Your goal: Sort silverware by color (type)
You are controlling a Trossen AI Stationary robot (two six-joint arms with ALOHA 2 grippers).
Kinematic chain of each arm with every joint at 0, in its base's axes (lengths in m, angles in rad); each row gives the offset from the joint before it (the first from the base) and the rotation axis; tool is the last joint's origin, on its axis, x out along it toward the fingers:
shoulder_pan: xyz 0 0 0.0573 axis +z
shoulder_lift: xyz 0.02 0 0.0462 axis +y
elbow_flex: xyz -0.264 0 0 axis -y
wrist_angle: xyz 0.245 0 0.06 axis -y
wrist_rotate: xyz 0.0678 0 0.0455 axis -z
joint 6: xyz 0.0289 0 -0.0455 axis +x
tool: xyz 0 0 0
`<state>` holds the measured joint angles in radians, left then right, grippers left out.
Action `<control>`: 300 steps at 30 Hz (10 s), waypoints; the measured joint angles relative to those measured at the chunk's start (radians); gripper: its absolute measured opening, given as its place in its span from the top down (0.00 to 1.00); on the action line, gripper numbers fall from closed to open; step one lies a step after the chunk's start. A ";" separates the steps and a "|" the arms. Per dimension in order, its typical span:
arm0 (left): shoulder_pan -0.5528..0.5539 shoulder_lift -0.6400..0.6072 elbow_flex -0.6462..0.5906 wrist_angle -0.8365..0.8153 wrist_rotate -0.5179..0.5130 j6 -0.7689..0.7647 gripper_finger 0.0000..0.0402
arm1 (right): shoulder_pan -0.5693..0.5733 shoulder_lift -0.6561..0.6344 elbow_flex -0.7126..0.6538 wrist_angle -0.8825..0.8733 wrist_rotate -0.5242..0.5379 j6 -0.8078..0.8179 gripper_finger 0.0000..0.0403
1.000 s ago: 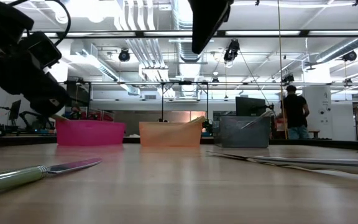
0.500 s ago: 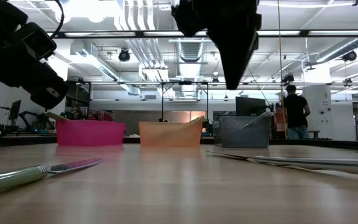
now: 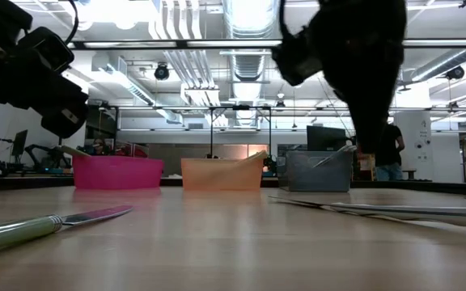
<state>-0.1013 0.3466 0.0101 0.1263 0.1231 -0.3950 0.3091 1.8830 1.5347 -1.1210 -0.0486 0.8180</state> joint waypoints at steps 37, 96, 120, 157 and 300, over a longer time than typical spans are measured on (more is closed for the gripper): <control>0.000 -0.001 0.000 0.006 -0.142 0.016 0.91 | -0.015 -0.162 -0.230 0.248 0.171 0.342 0.68; 0.000 0.001 0.010 0.016 -0.221 0.052 0.91 | 0.003 -0.060 0.018 0.305 0.235 0.230 0.97; 0.000 0.005 0.009 0.015 -0.221 0.043 0.91 | -0.292 -0.064 0.440 -0.012 0.274 -0.187 0.97; 0.000 0.006 0.008 0.062 -0.301 -0.033 0.91 | -1.047 -0.066 0.237 -0.450 -0.003 -0.593 0.97; -0.589 0.834 0.504 -0.151 -0.551 -1.068 0.91 | -0.372 -0.736 -0.664 1.067 0.137 -0.507 0.85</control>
<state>-0.6903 1.1808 0.5138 -0.0245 -0.4280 -1.4633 -0.0631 1.1473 0.8707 -0.0541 0.0879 0.3112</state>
